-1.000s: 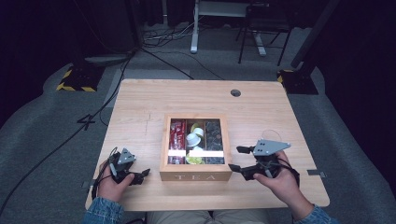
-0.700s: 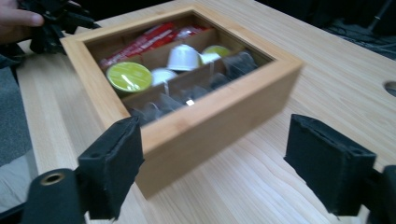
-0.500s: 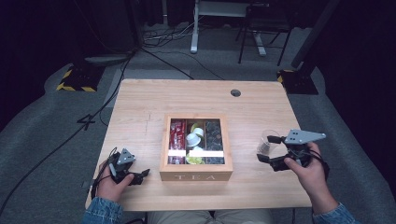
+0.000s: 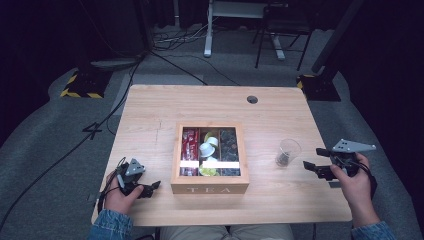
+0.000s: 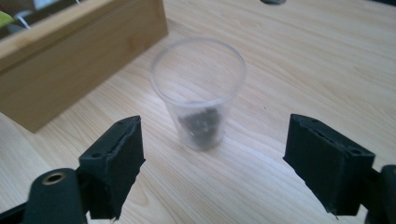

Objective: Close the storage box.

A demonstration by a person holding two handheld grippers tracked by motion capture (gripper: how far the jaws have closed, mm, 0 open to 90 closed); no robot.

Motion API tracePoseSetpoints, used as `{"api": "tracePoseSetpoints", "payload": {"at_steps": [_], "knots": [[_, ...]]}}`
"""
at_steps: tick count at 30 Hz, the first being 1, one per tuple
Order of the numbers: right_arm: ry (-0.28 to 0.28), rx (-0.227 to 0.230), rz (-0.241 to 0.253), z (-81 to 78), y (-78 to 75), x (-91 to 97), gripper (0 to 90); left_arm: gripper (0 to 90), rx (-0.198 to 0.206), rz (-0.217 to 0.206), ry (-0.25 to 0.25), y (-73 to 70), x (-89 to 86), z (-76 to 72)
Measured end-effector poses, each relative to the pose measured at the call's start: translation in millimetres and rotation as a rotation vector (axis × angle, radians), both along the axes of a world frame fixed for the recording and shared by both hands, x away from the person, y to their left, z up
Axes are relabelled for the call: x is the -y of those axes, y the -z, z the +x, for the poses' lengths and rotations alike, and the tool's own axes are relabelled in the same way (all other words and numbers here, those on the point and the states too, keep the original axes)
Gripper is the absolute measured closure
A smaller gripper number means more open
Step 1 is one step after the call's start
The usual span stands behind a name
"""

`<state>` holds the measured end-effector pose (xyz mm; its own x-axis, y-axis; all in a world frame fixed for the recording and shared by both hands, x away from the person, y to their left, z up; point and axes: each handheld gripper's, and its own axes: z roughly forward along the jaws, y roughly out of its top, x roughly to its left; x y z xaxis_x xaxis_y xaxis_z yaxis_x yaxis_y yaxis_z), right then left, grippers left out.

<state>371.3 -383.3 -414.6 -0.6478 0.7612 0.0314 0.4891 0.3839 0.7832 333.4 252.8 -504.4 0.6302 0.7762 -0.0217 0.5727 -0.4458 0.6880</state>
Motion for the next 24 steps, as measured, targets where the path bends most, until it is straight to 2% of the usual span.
{"api": "tracePoseSetpoints", "payload": {"at_steps": [6,11,13,15,18,24], "knots": [[0.027,-0.027,-0.051,9.1,19.9,17.5,22.7,12.8,0.000,0.001,0.005,0.0,-0.3,0.8],[0.052,-0.047,-0.069,13.1,36.8,28.0,21.3,12.7,-0.001,0.001,0.005,0.1,-0.2,0.8],[0.069,-0.050,-0.061,12.3,42.0,31.0,21.4,12.7,-0.001,0.000,0.005,0.1,-0.2,0.8],[0.094,-0.051,-0.031,9.5,49.0,34.5,21.6,12.7,0.000,0.001,0.005,0.1,-0.2,0.8],[0.102,-0.064,0.006,7.6,58.6,35.5,20.6,12.7,-0.002,0.001,0.005,0.1,-0.3,0.8],[0.095,-0.091,0.004,9.1,72.9,34.6,20.2,12.6,-0.002,0.001,0.006,0.0,-0.3,0.8]]}}
